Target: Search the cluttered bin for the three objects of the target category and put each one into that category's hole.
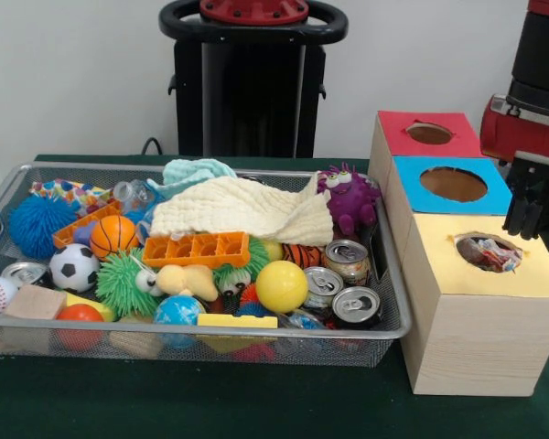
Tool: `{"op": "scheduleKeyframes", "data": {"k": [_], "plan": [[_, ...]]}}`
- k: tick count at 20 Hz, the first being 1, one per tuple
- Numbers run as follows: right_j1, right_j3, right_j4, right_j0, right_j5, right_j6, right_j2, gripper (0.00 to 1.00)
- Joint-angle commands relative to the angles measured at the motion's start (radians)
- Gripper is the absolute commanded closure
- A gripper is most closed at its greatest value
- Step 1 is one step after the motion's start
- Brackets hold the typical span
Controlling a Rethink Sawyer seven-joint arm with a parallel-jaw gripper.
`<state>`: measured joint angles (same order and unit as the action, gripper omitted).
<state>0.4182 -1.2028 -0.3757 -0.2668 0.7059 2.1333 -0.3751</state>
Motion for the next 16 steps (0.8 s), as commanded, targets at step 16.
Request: {"op": "scheduleKeyframes", "data": {"k": [16], "plan": [[0.035,-0.228,0.025,-0.01,-0.048,0.107,0.115,1.0]]}}
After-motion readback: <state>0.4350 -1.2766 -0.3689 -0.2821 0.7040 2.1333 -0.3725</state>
